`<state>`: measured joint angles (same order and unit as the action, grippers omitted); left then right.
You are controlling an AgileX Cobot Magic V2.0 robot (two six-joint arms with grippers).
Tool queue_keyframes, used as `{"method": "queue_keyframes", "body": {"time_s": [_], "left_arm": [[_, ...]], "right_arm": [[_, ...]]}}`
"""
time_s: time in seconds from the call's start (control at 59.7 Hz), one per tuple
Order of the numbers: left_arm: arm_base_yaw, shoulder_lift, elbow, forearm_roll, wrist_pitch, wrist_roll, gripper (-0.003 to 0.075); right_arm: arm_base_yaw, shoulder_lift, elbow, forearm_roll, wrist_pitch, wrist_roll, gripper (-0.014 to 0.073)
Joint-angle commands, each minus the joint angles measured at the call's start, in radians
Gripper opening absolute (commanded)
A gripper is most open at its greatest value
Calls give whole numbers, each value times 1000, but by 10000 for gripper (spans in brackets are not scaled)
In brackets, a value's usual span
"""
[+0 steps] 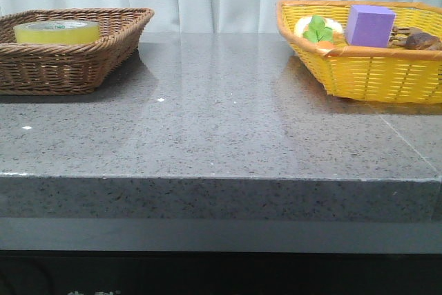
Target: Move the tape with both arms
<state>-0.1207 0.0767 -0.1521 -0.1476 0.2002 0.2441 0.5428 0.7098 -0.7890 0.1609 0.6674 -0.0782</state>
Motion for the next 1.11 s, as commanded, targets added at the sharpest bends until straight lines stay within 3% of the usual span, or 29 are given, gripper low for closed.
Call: {"method": "queue_keyframes", "body": {"time_s": [0.0,0.201,0.67,0.837,1.088], "left_arm": [[24,-43,41,-14,-134,-3,-20],[28,-101,163,-38,-238,-3,-20],[26,-98,163,-54,-207,-3,-20],[26,-98,163,-18,-212,-112,-20],[26,-98,163,5,-346,-123,-20]], "right_arm": [[-4,-4,-23,7,-68,0,-68],[-4,-4,-23,7,-68,0,-68],[-4,-4,-23,7,-71,0,-68],[-4,-4,-23,7,-71,0,-68],[-4,-4,-23,7,-71,0,-68]]}}
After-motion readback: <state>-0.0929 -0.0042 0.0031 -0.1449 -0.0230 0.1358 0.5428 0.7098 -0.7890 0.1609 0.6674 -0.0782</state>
